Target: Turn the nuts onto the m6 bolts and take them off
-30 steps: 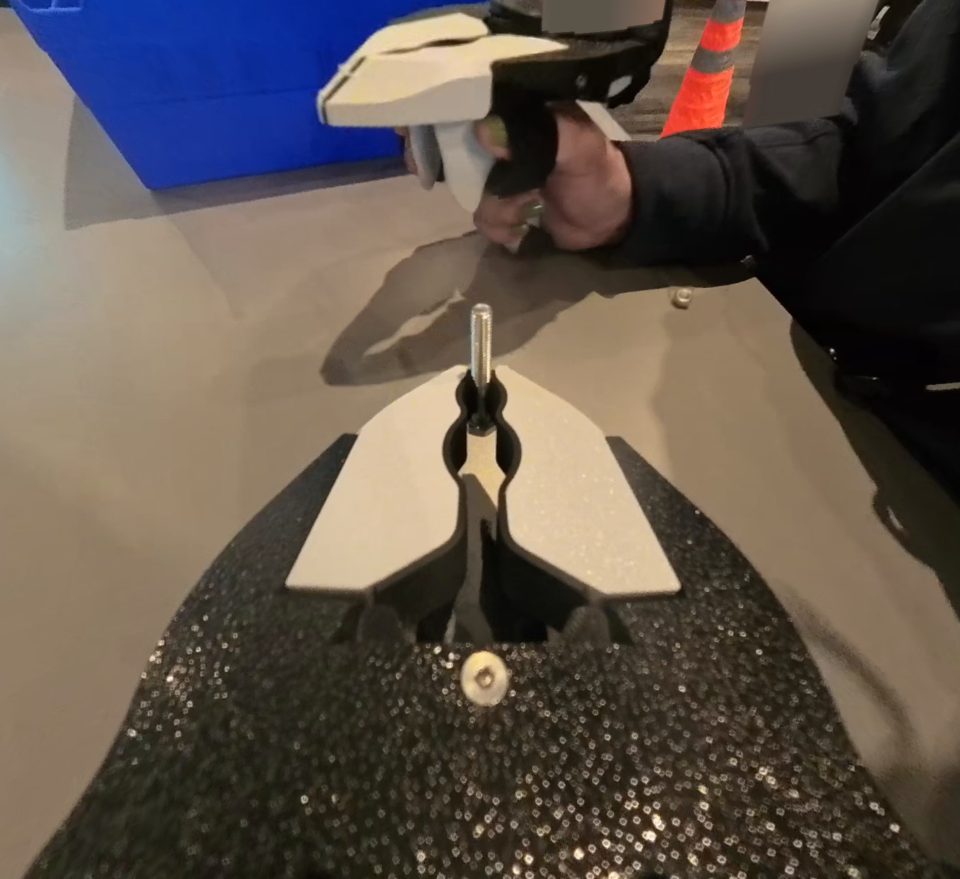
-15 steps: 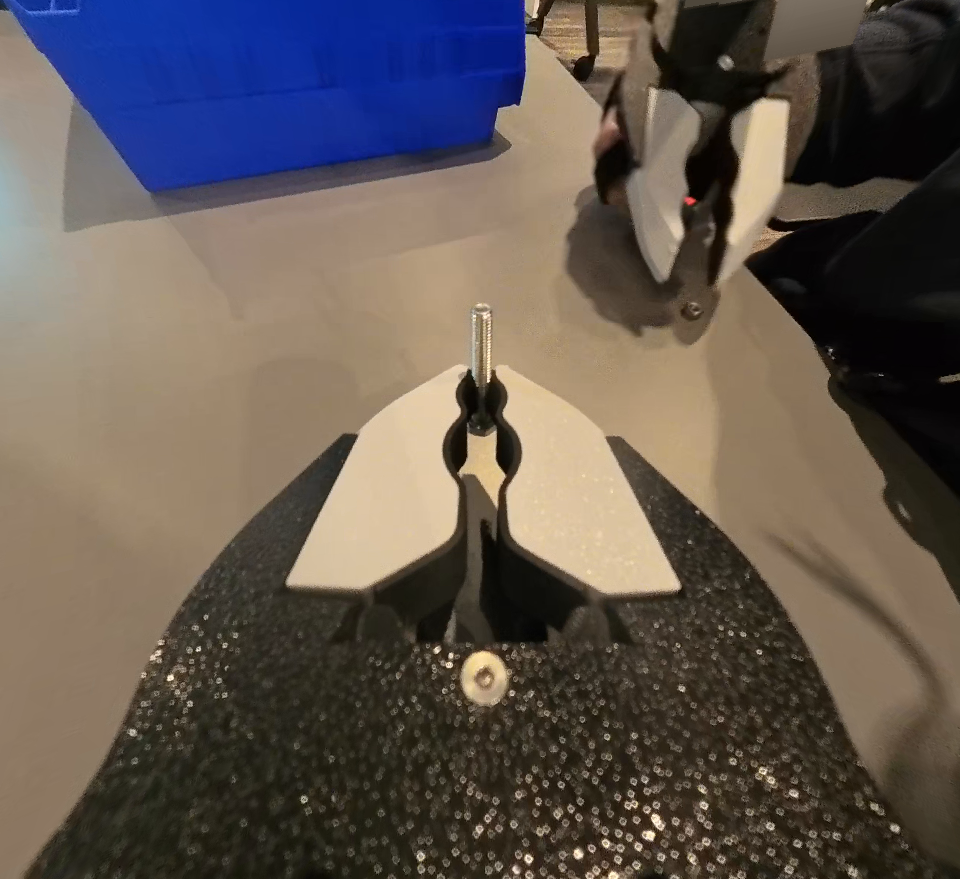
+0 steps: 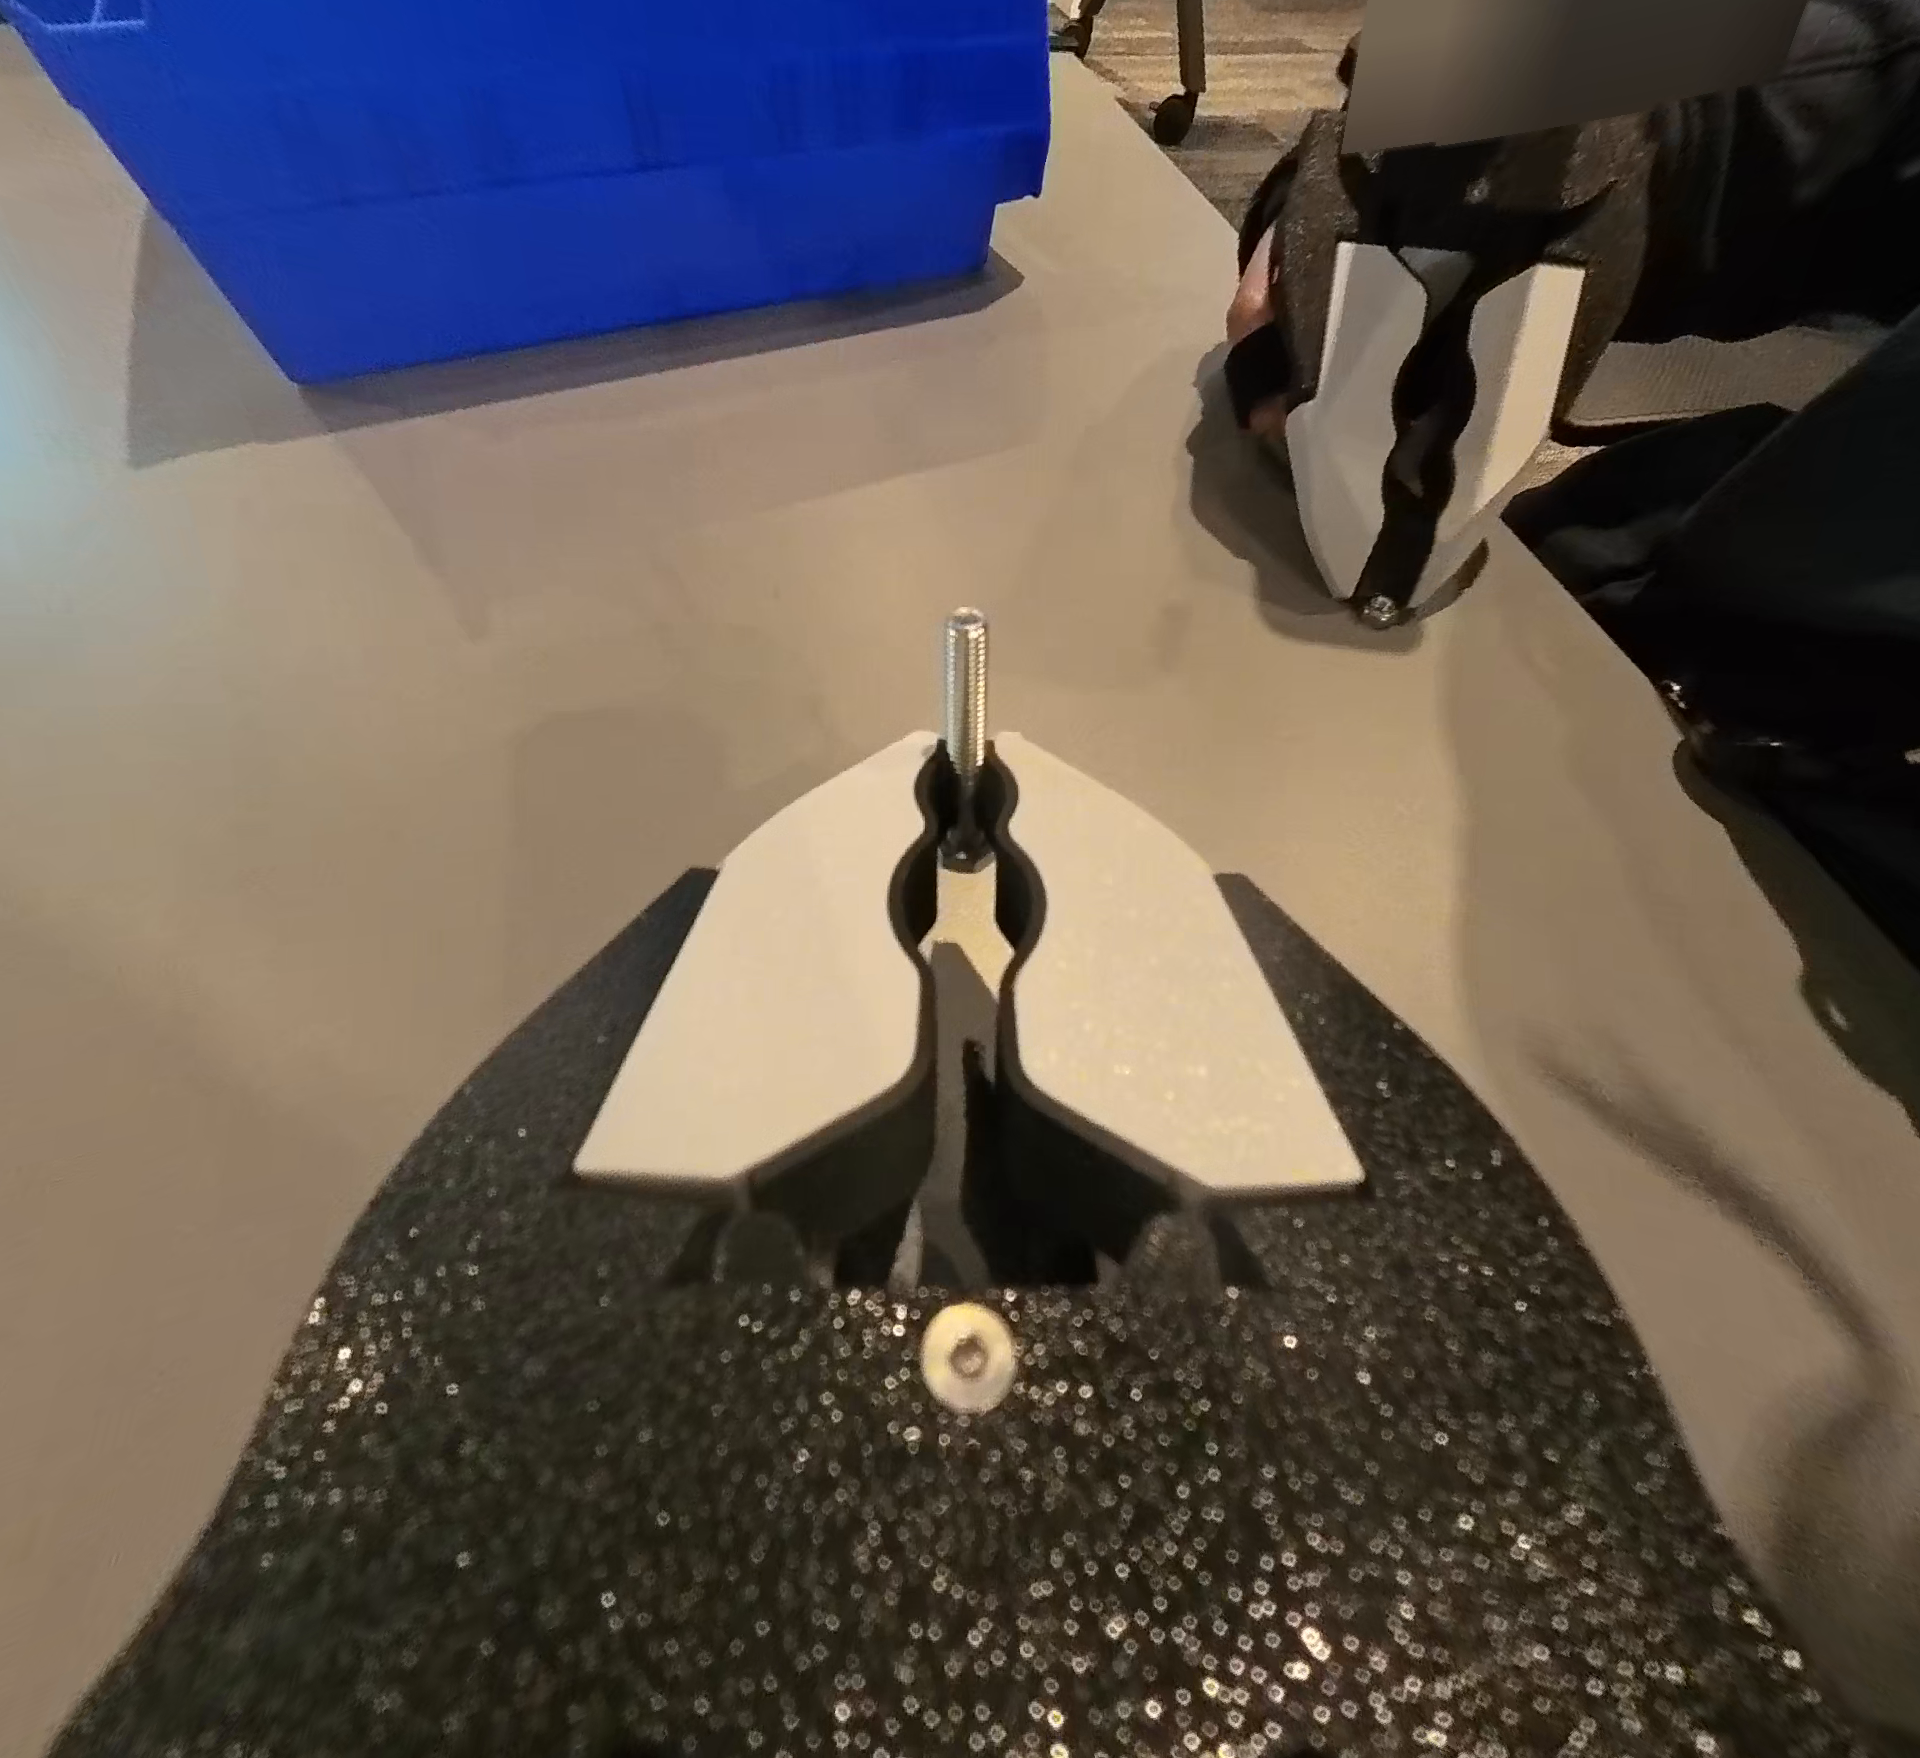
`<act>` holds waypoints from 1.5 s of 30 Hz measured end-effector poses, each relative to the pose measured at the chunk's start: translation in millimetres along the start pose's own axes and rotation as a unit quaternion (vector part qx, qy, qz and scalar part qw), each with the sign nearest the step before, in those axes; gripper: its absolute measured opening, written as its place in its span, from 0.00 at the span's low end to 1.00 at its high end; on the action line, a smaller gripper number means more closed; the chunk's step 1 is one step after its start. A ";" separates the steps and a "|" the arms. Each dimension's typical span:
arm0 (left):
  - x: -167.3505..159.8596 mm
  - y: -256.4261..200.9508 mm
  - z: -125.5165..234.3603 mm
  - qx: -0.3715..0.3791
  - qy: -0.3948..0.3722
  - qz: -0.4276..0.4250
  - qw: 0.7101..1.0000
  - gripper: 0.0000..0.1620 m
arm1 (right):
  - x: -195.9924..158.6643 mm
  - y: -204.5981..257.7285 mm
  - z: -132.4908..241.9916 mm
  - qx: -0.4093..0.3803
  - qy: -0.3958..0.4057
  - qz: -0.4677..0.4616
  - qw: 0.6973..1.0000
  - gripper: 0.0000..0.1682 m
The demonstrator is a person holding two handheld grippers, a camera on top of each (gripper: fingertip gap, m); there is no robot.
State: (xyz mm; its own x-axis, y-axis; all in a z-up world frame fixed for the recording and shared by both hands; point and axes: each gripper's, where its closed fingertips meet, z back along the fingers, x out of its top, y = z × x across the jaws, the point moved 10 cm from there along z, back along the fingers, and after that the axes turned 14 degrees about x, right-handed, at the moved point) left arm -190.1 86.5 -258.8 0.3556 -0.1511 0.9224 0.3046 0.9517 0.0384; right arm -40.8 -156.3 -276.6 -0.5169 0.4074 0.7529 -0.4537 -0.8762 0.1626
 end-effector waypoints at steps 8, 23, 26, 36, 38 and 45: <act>0.1 -0.1 -0.9 -0.001 0.002 -0.001 1.000 0.03 | 2.4 -0.7 -2.8 0.004 0.000 0.001 1.000 0.06; 0.6 0.4 0.2 -0.007 -0.008 0.001 1.000 0.03 | 74.7 -62.2 11.7 -0.088 -0.180 0.006 0.980 0.06; 0.7 1.2 1.3 -0.010 -0.015 0.005 1.000 0.03 | 100.1 -78.9 10.4 -0.094 -0.199 0.022 0.975 0.06; 0.6 1.6 1.6 -0.015 -0.020 0.005 1.000 0.03 | 122.7 -101.9 -5.1 -0.058 -0.142 0.000 0.988 0.06; 0.6 1.5 1.4 -0.016 -0.020 0.004 1.000 0.03 | 122.6 -103.2 -7.8 -0.048 -0.133 -0.006 0.990 0.06; 0.4 1.4 0.7 -0.017 -0.019 0.003 1.000 0.03 | 125.8 -104.0 -8.5 -0.036 -0.119 -0.011 0.992 0.06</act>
State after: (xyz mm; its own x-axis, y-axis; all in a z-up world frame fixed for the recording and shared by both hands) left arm -190.2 88.0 -258.1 0.3236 -0.1344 0.9366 0.3324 0.9429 0.0204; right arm -64.9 -11.8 -204.2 -0.3233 0.3467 0.8805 -0.5188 -0.8431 0.1415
